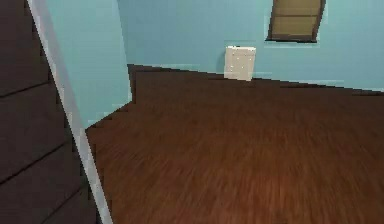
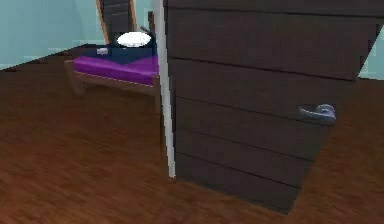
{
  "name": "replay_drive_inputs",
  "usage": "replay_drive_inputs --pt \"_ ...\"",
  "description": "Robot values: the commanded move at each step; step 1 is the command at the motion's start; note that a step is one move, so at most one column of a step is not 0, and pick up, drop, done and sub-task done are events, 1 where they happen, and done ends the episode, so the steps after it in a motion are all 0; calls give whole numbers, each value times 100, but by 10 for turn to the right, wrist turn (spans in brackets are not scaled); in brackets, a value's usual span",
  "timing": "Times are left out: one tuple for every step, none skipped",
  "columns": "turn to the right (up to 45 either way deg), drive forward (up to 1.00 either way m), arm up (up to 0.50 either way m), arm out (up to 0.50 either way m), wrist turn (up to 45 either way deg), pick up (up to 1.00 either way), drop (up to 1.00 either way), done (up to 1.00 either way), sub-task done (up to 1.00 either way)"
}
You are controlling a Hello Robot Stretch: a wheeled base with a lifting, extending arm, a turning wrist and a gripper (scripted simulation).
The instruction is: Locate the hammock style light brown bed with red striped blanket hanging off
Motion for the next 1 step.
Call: replay_drive_inputs --pt "0 100 0 0 0 0 0 0 0"
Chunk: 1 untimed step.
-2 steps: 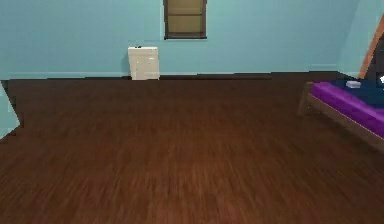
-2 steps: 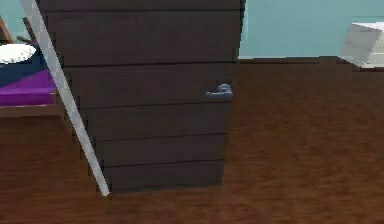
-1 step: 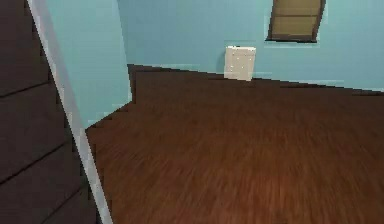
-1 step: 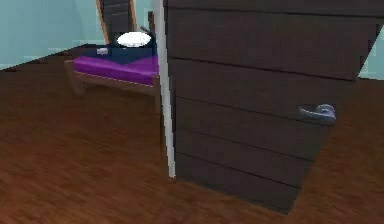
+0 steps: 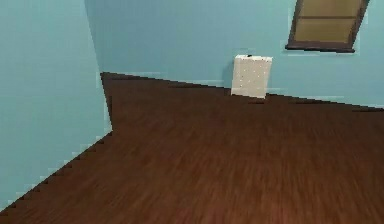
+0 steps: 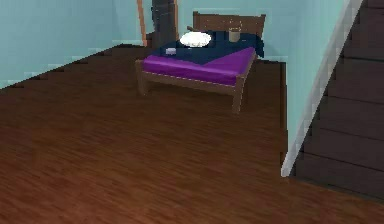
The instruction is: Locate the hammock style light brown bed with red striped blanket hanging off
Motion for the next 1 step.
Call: replay_drive_inputs --pt "-120 0 0 0 0 0 0 0 0"
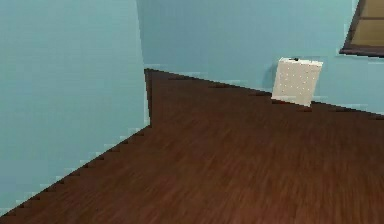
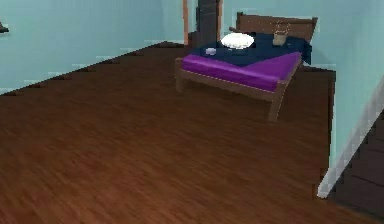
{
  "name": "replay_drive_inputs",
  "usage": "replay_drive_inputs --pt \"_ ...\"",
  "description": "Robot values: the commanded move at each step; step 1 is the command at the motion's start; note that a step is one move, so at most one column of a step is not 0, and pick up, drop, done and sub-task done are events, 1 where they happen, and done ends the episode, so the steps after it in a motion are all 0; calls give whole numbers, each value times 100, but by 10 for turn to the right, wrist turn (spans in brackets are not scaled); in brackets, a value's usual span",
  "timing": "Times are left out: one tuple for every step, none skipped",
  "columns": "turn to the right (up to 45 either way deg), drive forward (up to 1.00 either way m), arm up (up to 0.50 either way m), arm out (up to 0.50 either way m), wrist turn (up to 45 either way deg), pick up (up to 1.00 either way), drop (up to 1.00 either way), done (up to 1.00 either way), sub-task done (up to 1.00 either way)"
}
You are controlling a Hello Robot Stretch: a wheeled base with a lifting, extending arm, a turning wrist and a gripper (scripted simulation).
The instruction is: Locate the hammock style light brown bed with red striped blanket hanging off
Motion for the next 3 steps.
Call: replay_drive_inputs --pt "0 25 0 0 0 0 0 0 0" --pt "0 100 0 0 0 0 0 0 0" --pt "0 100 0 0 0 0 0 0 0"
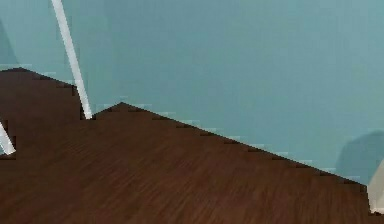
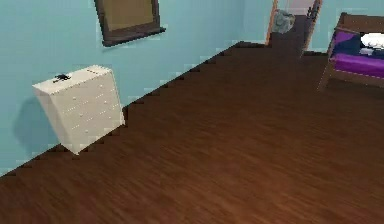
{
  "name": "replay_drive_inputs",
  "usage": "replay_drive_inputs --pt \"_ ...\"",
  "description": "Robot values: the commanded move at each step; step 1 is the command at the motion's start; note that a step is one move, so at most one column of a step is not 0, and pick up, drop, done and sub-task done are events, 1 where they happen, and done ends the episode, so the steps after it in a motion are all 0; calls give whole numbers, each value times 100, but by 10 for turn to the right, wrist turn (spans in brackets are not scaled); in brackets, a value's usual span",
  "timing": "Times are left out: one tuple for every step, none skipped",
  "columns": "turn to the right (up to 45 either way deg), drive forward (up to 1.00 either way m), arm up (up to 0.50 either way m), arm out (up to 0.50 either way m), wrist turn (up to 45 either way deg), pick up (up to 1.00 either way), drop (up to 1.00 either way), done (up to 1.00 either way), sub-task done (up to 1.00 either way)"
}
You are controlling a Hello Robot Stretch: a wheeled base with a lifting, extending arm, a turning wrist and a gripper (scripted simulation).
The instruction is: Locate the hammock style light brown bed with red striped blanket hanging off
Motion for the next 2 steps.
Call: replay_drive_inputs --pt "30 0 0 0 0 0 0 0 0" --pt "0 20 0 0 0 0 0 0 0"
